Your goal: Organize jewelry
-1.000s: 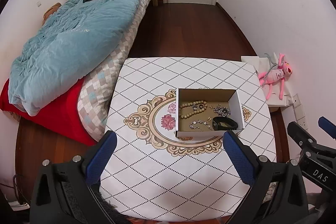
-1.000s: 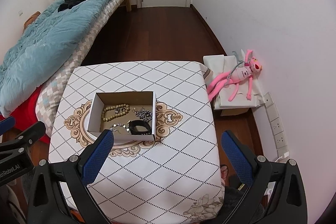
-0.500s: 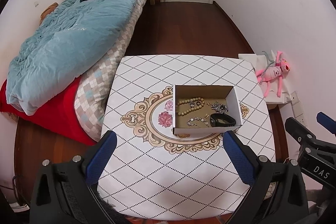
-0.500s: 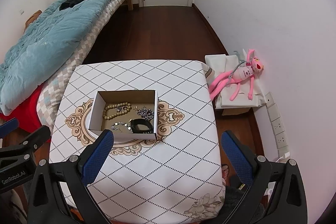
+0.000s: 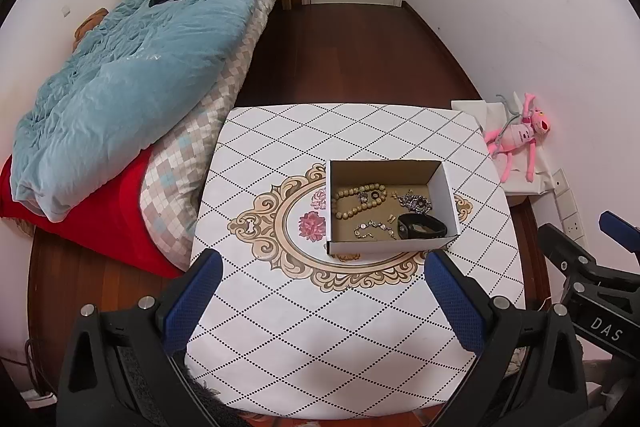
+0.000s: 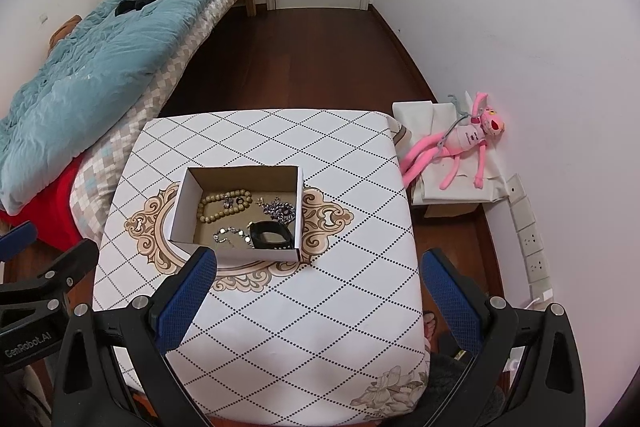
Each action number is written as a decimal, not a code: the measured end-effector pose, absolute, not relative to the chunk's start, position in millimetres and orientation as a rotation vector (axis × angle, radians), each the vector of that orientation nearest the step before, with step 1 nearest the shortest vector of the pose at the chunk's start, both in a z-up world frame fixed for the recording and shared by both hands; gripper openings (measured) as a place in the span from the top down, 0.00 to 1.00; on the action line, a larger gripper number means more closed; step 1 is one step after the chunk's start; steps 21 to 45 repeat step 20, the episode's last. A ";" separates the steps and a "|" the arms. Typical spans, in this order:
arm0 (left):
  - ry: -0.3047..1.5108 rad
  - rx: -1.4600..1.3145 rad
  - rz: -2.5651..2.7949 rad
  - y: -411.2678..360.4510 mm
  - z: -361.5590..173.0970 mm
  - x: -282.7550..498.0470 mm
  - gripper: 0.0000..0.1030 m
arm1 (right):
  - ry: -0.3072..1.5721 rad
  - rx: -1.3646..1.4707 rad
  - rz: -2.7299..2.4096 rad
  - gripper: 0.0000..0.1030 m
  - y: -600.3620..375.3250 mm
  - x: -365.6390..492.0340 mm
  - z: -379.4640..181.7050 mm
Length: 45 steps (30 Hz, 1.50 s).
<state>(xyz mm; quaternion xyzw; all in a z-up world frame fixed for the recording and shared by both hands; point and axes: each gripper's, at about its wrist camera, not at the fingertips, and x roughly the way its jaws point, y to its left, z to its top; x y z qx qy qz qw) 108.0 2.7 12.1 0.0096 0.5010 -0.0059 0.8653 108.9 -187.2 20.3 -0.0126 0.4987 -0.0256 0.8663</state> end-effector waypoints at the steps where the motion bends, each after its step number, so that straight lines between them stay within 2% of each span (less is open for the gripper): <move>1: 1.049 0.022 -0.013 2.4 12.0 108.2 0.00 | 1.044 -0.025 -0.054 0.00 -187.2 108.9 20.4; 45: 1.046 0.018 -0.010 3.6 10.9 106.0 0.00 | 1.044 -0.025 -0.052 0.00 -188.9 108.2 20.1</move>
